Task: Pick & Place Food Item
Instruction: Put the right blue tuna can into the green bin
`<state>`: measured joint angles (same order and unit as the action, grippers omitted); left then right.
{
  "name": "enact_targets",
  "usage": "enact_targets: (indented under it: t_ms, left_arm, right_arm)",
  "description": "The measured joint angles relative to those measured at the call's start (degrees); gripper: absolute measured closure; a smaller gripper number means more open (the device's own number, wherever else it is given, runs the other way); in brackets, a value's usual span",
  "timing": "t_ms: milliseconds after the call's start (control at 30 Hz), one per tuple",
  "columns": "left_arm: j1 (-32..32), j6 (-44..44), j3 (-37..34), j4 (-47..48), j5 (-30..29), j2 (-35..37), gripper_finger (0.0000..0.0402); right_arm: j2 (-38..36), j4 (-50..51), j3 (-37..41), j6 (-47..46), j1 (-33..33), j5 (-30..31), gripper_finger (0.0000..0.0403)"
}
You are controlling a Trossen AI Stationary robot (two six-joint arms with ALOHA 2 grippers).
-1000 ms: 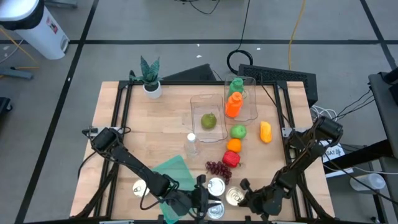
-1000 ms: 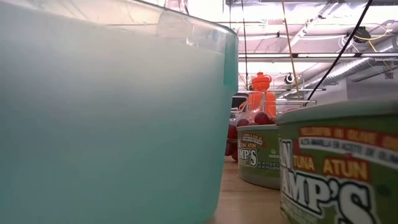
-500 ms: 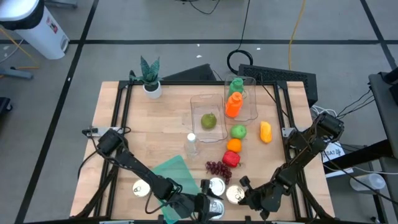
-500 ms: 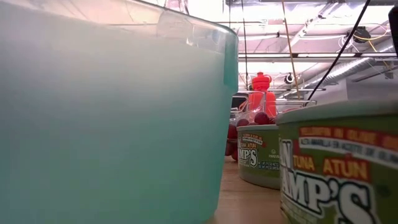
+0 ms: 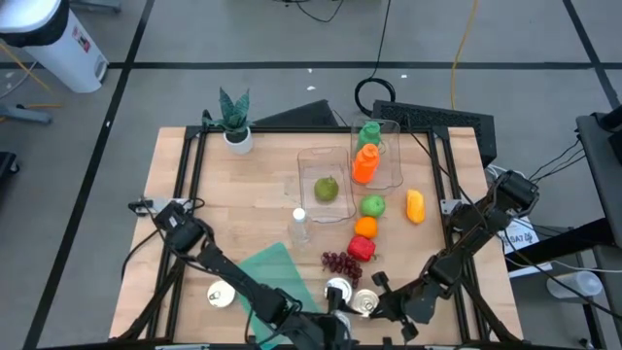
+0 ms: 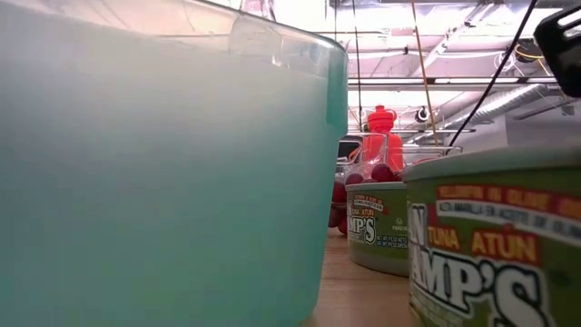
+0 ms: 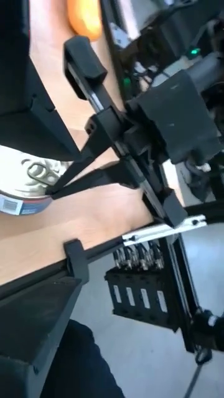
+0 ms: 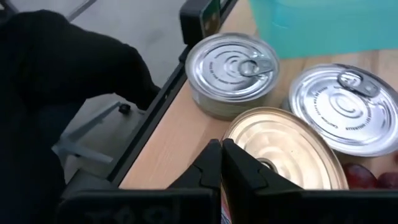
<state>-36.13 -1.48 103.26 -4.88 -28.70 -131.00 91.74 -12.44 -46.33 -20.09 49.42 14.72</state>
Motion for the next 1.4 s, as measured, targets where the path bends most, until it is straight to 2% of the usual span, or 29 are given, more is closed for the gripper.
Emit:
enact_targets:
  t_ms: [267,600,900,1133,1400]
  left_arm:
    - [0.3,-2.7,0.3,3.1,0.0,-0.1,0.0044]
    - [0.1,1.1,0.3,0.2,0.4,-2.7,0.0052]
    - [0.3,-1.8,0.3,-1.1,-0.1,-3.3,0.0005]
    - [0.4,-2.2,0.3,-1.2,0.3,-3.3,0.0013]
    - [0.5,0.3,0.3,-7.0,1.6,-3.3,0.0013]
  right_arm:
    - [0.0,-0.3,0.0,-3.3,-1.1,-1.4,0.0402]
    - [-0.4,-2.8,-0.1,-3.9,-1.5,-1.7,0.0402]
    - [-0.5,-2.2,-0.1,-6.7,-3.0,-1.6,0.0403]
    - [-0.5,-4.3,-0.1,-7.7,-3.4,-3.5,0.0403]
    - [-0.5,-5.2,-0.1,-6.6,-3.4,-4.5,0.0403]
